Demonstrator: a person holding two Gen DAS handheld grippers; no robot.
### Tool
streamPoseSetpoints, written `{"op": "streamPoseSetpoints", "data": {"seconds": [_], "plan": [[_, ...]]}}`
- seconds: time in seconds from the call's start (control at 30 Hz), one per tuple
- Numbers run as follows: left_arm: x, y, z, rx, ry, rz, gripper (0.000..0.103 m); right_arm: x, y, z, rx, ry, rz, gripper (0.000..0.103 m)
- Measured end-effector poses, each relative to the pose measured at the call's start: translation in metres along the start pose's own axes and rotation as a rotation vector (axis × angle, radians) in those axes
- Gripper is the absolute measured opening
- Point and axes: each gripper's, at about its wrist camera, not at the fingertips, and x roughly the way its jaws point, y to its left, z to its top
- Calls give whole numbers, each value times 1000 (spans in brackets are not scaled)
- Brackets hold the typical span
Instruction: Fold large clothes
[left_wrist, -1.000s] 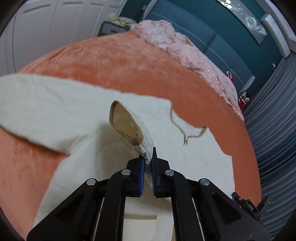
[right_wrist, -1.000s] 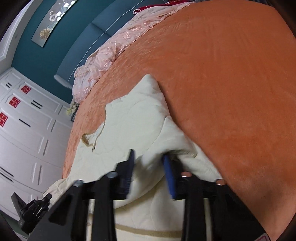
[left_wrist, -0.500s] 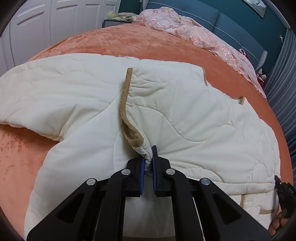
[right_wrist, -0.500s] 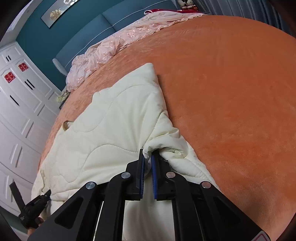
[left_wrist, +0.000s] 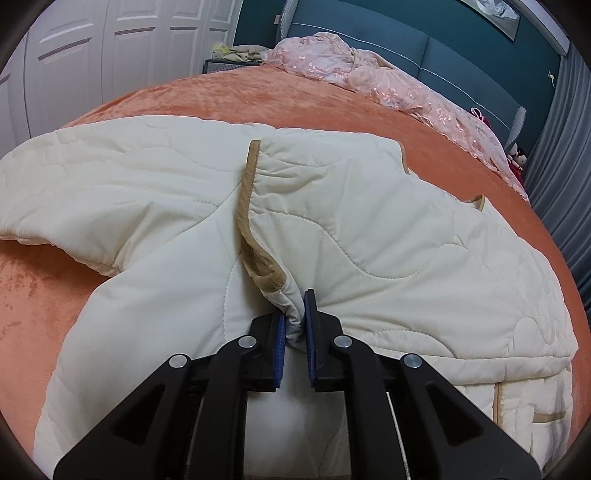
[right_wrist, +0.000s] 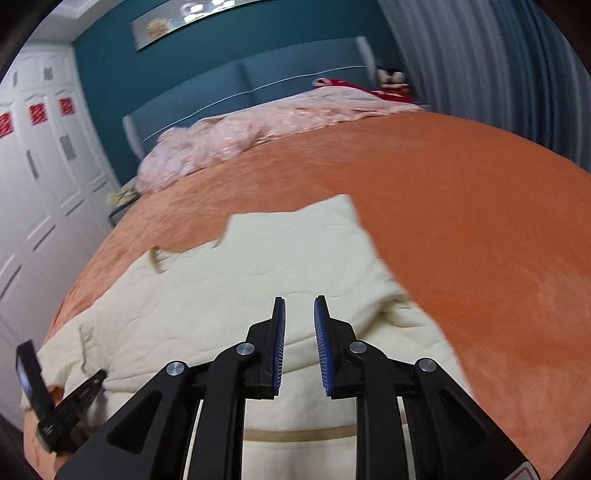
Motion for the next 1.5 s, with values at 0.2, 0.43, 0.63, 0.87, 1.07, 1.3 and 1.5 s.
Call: {"op": "streamPoseSetpoints", "data": {"seconds": [0.2,0.43,0.63,0.87,1.07,1.3,1.5], "plan": [[0,-3,0,8,-1,9,8,60,84,-20,-206,204,157,17],[2,-2,-1,7,-12,6,8,83,74,-58,-164,254,151,14],[-3,4,2,-35,5,-25,15,83,79,-63,-186,229,137,14],[-89,127,22,-372,-95,-55,95,82,81,-63,-179,221,142,14],[-103,307,37,-714,-77,150,93,80,82,-63,-183,216,136,14],[-90,381,57,-803,-92,199,50,80,82,-64,-183,214,135,14],[-91,309,112,-612,-105,166,4,78,80,-63,-168,210,148,14]]}}
